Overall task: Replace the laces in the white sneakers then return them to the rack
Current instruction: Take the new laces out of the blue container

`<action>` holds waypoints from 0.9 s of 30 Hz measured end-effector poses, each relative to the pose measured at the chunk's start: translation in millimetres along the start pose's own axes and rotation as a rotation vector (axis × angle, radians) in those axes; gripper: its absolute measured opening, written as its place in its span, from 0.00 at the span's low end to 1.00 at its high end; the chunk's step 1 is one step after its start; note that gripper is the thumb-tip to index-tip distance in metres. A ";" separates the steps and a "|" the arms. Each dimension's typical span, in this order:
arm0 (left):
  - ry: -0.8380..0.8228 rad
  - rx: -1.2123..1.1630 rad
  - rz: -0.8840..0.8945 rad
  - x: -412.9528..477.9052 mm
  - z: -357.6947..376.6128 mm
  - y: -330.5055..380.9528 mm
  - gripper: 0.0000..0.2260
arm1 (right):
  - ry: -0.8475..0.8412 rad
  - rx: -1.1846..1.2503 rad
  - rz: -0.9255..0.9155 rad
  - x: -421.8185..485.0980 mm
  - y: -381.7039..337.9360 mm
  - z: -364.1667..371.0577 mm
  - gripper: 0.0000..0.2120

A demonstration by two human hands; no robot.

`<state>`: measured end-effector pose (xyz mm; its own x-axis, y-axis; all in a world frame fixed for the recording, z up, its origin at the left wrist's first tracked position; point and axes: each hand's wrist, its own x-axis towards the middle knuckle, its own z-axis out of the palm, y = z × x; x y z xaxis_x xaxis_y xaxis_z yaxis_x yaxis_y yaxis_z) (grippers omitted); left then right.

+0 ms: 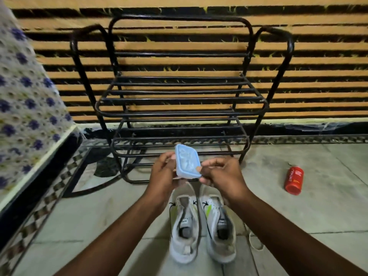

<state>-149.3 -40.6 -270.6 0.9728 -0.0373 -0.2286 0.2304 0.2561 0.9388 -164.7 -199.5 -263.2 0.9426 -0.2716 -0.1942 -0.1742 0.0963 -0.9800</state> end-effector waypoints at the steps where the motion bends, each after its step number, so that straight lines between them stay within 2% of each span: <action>1: -0.052 -0.073 -0.039 -2.7 -1.9 -1.9 0.10 | -0.020 -0.026 -0.001 -3.7 0.6 4.9 0.06; 4: -0.155 -0.196 -0.051 -7.7 -10.3 -3.1 0.14 | -0.051 -0.174 -0.142 -10.9 3.6 14.8 0.06; 7: -0.137 -0.207 -0.042 -11.3 -16.8 -4.8 0.14 | -0.061 -0.372 -0.318 -9.9 1.6 17.8 0.11; 10: -0.129 -0.192 -0.069 -13.1 -21.3 -8.9 0.13 | -0.192 -0.404 -0.260 -3.1 -6.9 17.0 0.20; 13: -0.162 -0.142 -0.148 -15.5 -23.5 -8.5 0.20 | -0.386 -0.375 -0.209 -0.6 -10.1 16.4 0.14; 17: -0.194 -0.049 -0.173 -18.0 -23.8 -10.4 0.25 | -0.339 -0.426 -0.208 4.1 -6.9 14.1 0.12; 19: -0.202 -0.023 -0.128 -19.1 -20.9 -10.6 0.21 | -0.291 -0.448 -0.201 7.4 -5.4 11.8 0.14; 22: -0.194 -0.020 -0.097 -17.5 -17.9 -14.1 0.05 | -0.265 -0.507 -0.235 11.2 -0.5 8.7 0.14; 24: -0.186 -0.019 -0.104 -17.6 -17.7 -16.8 0.03 | -0.228 -0.545 -0.253 11.7 4.9 7.3 0.14; 27: -0.186 -0.016 -0.134 -21.0 -20.2 -22.7 0.06 | -0.242 -0.612 -0.315 11.5 11.7 1.5 0.16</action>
<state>-175.5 -26.1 -292.3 0.9214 -0.2489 -0.2983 0.3591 0.2525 0.8985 -155.5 -200.0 -276.8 0.9985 0.0279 0.0462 0.0540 -0.5236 -0.8502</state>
